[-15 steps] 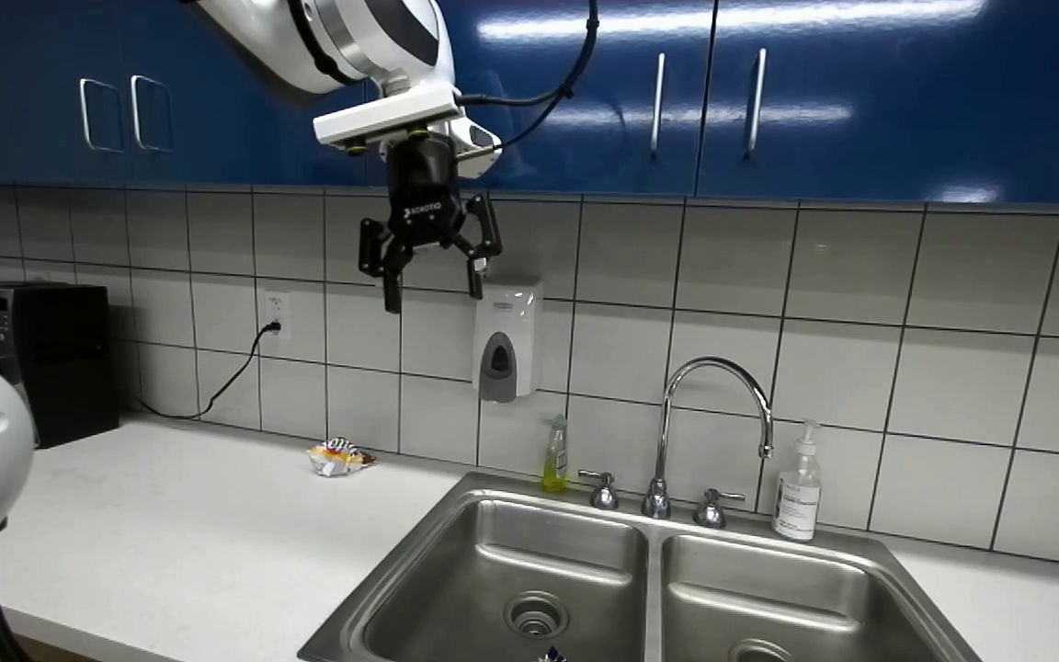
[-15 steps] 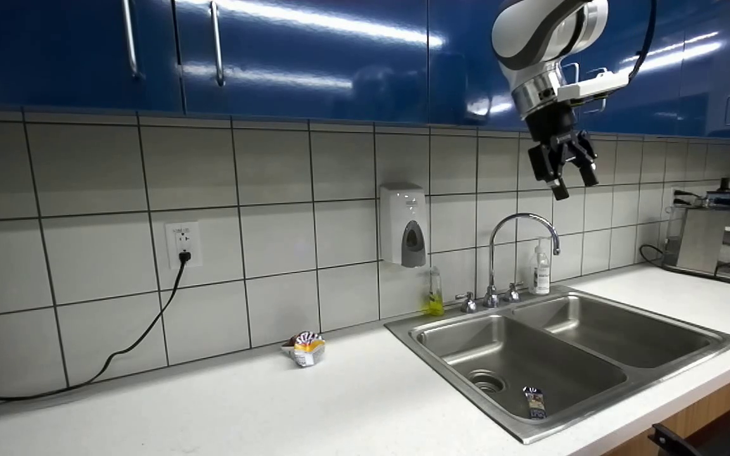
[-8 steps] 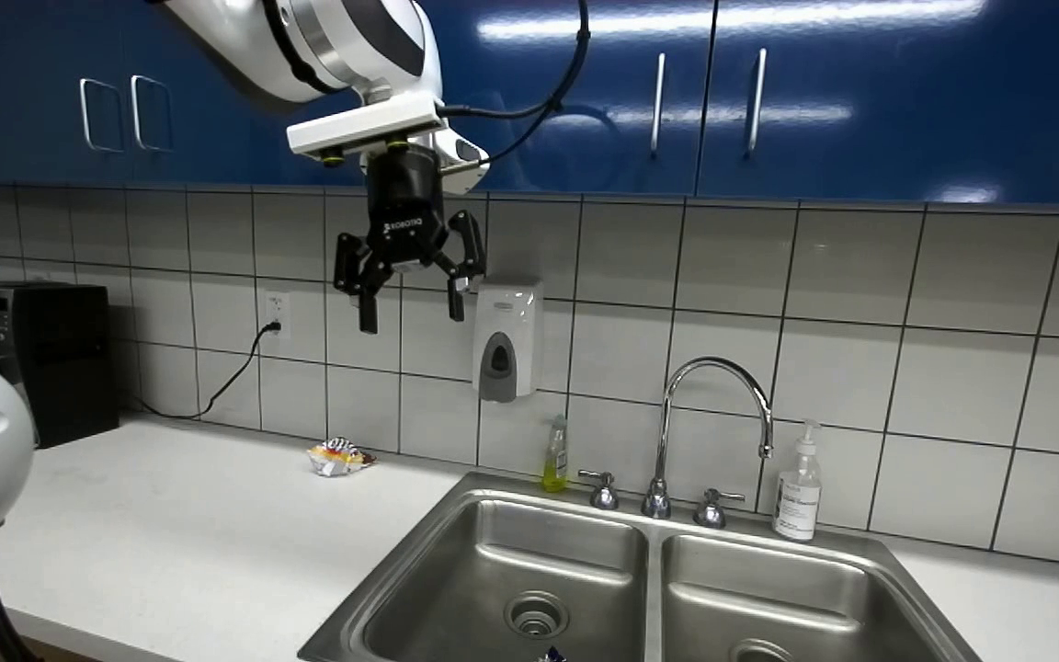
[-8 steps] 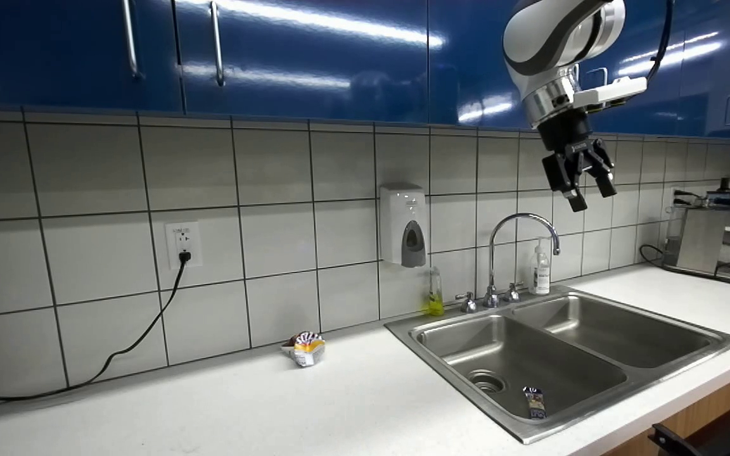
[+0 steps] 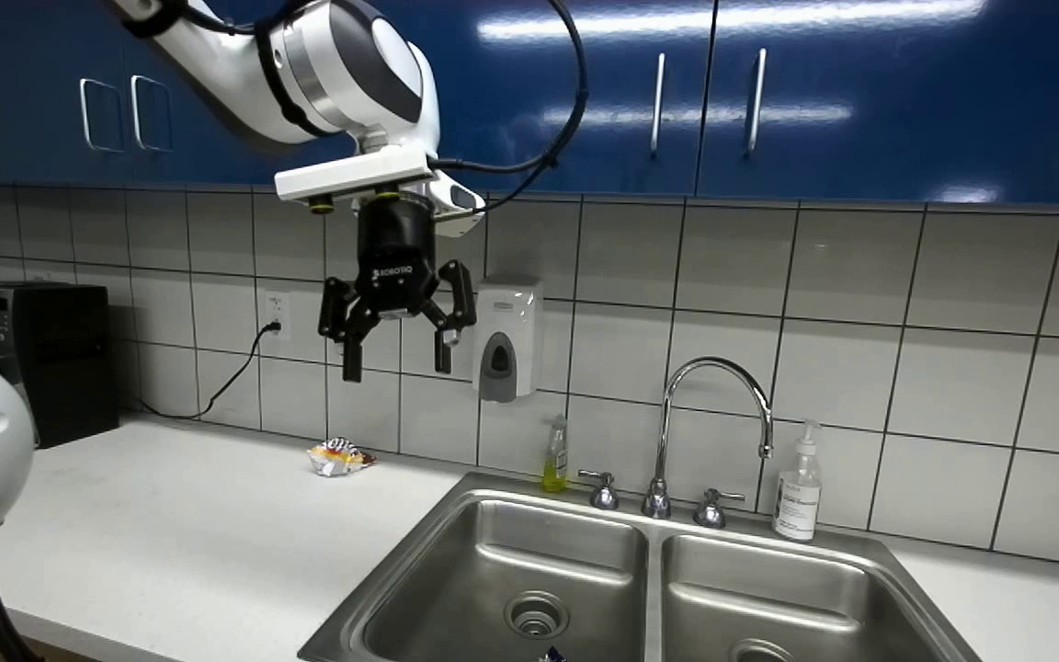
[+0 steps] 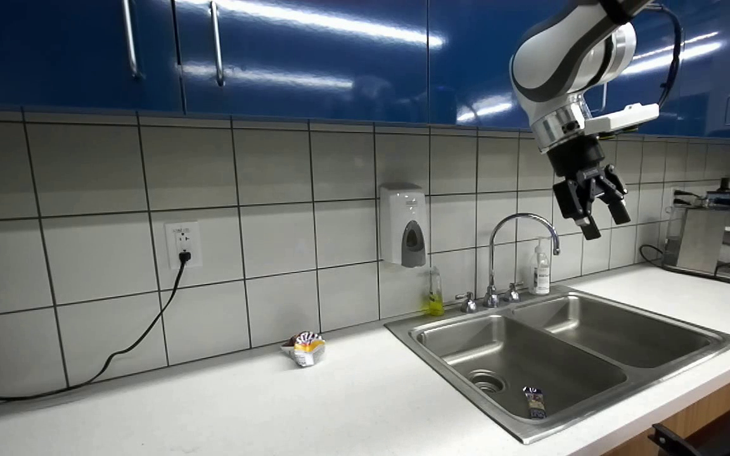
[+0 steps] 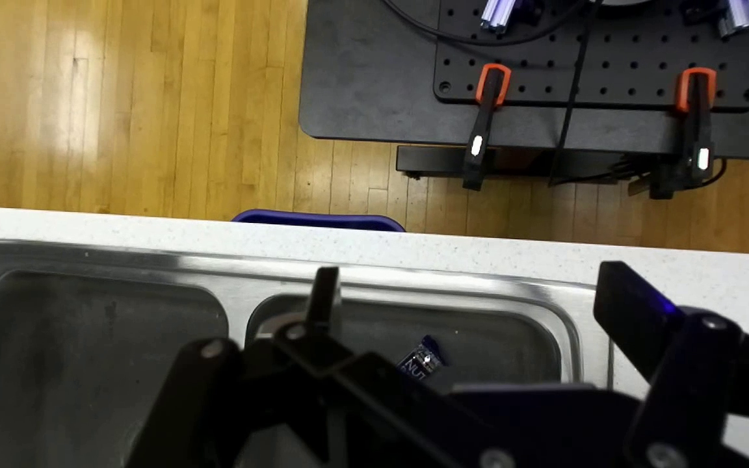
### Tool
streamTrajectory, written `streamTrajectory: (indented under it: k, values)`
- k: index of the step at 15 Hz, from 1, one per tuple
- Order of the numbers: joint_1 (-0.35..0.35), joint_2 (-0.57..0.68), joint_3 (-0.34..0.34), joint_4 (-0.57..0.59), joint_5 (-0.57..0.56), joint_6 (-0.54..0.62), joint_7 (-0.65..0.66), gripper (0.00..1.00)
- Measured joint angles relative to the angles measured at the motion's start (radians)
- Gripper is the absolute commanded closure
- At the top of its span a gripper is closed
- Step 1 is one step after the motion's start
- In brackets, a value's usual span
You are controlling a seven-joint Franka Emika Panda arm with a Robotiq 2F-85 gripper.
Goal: Pick the granola bar up from the sink and place it on the counter top to the left of the sink
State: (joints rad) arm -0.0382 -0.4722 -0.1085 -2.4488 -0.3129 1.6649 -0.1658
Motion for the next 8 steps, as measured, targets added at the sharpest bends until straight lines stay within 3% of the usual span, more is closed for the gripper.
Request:
streamTrajectory:
  k: [8]
  values:
    - [0.000,0.066,-0.012,-0.090,0.013,0.211,0.030,0.00]
